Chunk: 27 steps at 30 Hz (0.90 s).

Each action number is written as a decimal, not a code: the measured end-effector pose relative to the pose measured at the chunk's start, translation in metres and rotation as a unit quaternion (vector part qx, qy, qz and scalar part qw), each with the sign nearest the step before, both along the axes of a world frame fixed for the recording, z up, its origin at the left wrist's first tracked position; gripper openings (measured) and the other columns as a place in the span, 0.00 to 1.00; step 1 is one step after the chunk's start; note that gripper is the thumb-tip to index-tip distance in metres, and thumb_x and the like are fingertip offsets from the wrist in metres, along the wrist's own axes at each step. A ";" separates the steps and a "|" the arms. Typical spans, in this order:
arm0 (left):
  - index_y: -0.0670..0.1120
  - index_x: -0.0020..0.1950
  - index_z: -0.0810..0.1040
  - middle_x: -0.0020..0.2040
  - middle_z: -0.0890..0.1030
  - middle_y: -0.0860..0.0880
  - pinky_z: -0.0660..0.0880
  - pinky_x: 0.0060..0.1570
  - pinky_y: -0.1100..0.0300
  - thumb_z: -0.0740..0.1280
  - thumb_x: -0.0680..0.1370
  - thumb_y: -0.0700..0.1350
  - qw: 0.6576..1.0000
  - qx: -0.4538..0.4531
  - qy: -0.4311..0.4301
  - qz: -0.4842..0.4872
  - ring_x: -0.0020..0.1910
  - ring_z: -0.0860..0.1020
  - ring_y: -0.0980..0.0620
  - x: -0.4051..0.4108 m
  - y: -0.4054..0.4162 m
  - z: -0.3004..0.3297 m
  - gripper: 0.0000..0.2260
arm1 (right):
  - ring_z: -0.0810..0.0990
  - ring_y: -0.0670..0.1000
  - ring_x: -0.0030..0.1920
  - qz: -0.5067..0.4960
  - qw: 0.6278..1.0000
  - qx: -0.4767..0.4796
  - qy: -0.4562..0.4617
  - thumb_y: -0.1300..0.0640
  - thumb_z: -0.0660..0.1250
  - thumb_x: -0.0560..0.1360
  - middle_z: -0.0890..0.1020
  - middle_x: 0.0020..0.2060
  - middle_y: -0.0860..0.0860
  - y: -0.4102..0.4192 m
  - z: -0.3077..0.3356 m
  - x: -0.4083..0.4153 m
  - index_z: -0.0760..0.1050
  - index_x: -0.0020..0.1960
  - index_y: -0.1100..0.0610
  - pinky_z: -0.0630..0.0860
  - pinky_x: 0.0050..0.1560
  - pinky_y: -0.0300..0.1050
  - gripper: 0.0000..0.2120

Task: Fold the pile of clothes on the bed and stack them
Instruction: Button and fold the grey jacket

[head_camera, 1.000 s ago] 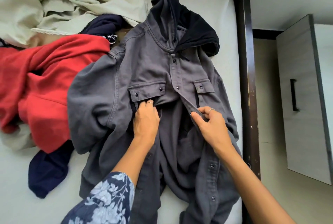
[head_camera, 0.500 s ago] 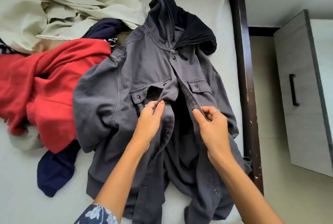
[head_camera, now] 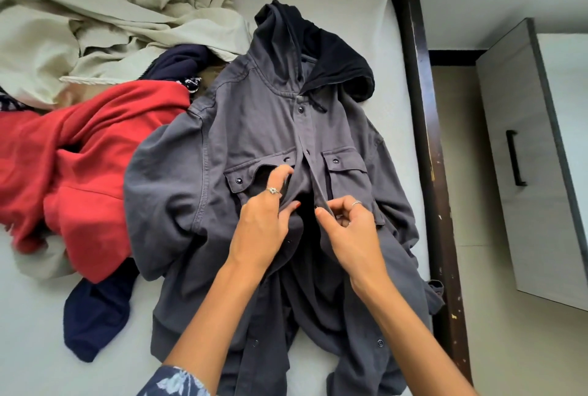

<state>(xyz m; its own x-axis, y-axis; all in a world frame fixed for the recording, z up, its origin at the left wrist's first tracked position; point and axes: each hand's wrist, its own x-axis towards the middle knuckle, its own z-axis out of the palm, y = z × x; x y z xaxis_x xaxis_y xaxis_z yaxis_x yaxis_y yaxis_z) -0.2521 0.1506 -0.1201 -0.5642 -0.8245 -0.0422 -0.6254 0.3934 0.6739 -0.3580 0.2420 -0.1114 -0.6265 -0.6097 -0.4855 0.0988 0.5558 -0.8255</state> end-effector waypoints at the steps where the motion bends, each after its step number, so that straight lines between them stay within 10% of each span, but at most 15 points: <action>1: 0.45 0.62 0.73 0.44 0.82 0.45 0.75 0.41 0.54 0.69 0.76 0.42 1.000 -0.025 0.008 -0.012 0.40 0.80 0.44 0.000 0.003 -0.001 0.15 | 0.77 0.48 0.37 -0.004 1.000 -0.001 -0.002 0.58 0.70 0.74 0.80 0.35 0.48 0.001 -0.001 0.000 0.75 0.42 0.56 0.76 0.47 0.53 0.05; 7: 0.40 0.53 0.79 0.39 0.84 0.43 0.75 0.35 0.52 0.67 0.77 0.41 0.994 -0.059 -0.051 0.077 0.37 0.81 0.39 0.003 0.004 -0.008 0.07 | 0.76 0.48 0.37 -0.011 1.000 -0.002 -0.010 0.59 0.70 0.75 0.80 0.35 0.48 0.000 0.000 -0.004 0.75 0.42 0.57 0.75 0.46 0.50 0.05; 13: 0.42 0.48 0.82 0.51 0.75 0.47 0.66 0.52 0.66 0.71 0.74 0.38 0.993 -0.059 -0.022 0.098 0.50 0.73 0.47 0.001 -0.007 0.011 0.04 | 0.74 0.45 0.35 -0.020 1.000 -0.016 -0.013 0.59 0.70 0.74 0.79 0.34 0.47 -0.004 0.008 -0.002 0.77 0.42 0.56 0.74 0.43 0.45 0.03; 20: 0.45 0.46 0.79 0.39 0.81 0.52 0.70 0.39 0.71 0.66 0.78 0.42 0.925 0.317 0.078 0.193 0.38 0.77 0.58 -0.014 -0.002 0.021 0.03 | 0.74 0.41 0.33 -0.070 0.995 -0.074 0.012 0.60 0.69 0.75 0.79 0.33 0.46 0.000 0.022 0.005 0.78 0.44 0.58 0.72 0.38 0.35 0.02; 27: 0.49 0.44 0.79 0.39 0.82 0.50 0.72 0.41 0.67 0.68 0.77 0.41 0.891 0.377 0.144 0.209 0.36 0.77 0.60 -0.011 0.000 0.016 0.03 | 0.78 0.38 0.36 -0.057 0.991 -0.066 0.098 0.61 0.71 0.74 0.80 0.34 0.42 -0.009 0.020 0.015 0.75 0.41 0.51 0.70 0.39 0.27 0.07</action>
